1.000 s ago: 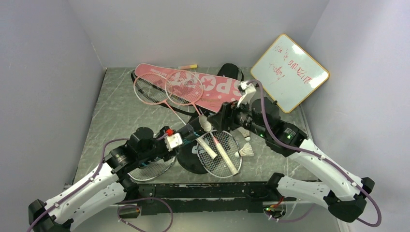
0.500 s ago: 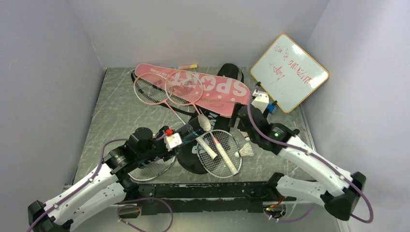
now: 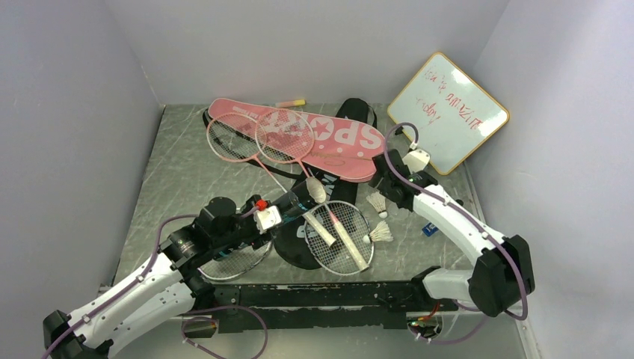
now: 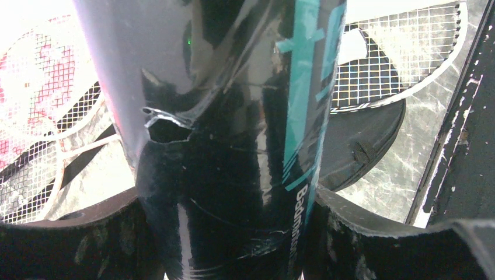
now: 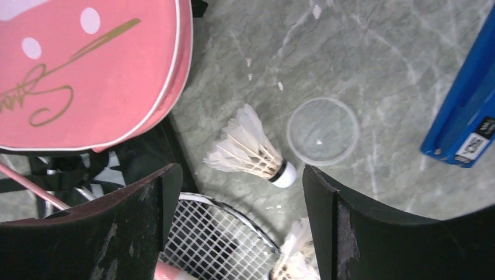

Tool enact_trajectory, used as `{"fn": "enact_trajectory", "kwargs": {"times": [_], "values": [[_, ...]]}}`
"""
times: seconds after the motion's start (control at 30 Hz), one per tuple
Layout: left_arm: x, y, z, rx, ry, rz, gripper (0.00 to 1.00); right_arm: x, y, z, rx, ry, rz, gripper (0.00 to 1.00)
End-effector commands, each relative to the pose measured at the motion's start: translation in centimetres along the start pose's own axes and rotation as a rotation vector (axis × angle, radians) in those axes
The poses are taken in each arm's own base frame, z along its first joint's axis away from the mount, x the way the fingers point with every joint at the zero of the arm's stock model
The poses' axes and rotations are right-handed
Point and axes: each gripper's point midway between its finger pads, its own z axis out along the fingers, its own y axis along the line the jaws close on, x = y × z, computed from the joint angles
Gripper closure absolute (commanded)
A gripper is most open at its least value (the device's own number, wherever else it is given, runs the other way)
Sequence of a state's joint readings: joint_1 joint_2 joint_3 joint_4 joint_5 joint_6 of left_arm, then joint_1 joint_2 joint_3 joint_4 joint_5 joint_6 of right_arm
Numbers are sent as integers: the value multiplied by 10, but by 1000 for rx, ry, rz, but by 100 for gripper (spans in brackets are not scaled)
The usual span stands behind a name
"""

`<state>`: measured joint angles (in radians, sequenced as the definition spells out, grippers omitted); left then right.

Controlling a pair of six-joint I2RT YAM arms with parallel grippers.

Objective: Pack up the badminton gear
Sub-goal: Pick up the shuttlecock at the center of the board.

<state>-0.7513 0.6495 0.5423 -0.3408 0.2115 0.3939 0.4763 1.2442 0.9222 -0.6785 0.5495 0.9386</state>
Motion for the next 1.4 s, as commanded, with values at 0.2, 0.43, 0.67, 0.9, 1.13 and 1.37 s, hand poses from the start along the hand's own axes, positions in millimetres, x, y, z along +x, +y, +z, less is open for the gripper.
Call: {"fn": "enact_trajectory", "kwargs": {"times": [0.2, 0.43, 0.67, 0.9, 1.13, 1.37], "values": [[-26, 7, -3, -28, -92, -2, 64, 9, 10, 38, 104, 76, 154, 19], [-26, 7, -3, -24, -92, -1, 64, 32, 0, 64, 199, 153, 79, 24], [-27, 7, -3, -26, -94, -1, 64, 47, -2, 77, 214, 194, 66, 35], [-27, 7, -3, -26, -94, -1, 64, 39, -3, 69, 206, 181, 70, 52], [-26, 7, -3, -26, -91, -2, 64, 21, 9, 49, 134, 172, 67, 65], [-26, 7, -3, -24, -90, -2, 64, -3, 23, 21, 19, 137, 78, 88]]}}
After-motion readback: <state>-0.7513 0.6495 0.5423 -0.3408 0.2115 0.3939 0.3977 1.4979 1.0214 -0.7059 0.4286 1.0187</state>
